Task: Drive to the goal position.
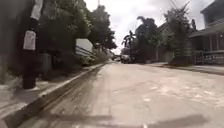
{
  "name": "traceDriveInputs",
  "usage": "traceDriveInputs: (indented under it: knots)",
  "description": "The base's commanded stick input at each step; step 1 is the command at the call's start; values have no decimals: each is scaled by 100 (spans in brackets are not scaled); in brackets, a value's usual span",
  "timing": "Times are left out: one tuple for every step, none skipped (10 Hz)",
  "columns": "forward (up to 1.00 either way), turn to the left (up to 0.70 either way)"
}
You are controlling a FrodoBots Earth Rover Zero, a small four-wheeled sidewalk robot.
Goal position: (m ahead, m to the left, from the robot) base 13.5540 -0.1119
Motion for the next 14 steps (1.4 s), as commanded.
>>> traceDriveInputs:
  knots:
    - [100,-5]
    - [100,-1]
    - [100,0]
    - [100,0]
    - [100,0]
    - [100,0]
    - [100,0]
    - [100,0]
    - [100,0]
    - [100,0]
    - [100,0]
    - [100,0]
    - [100,0]
    - [100,0]
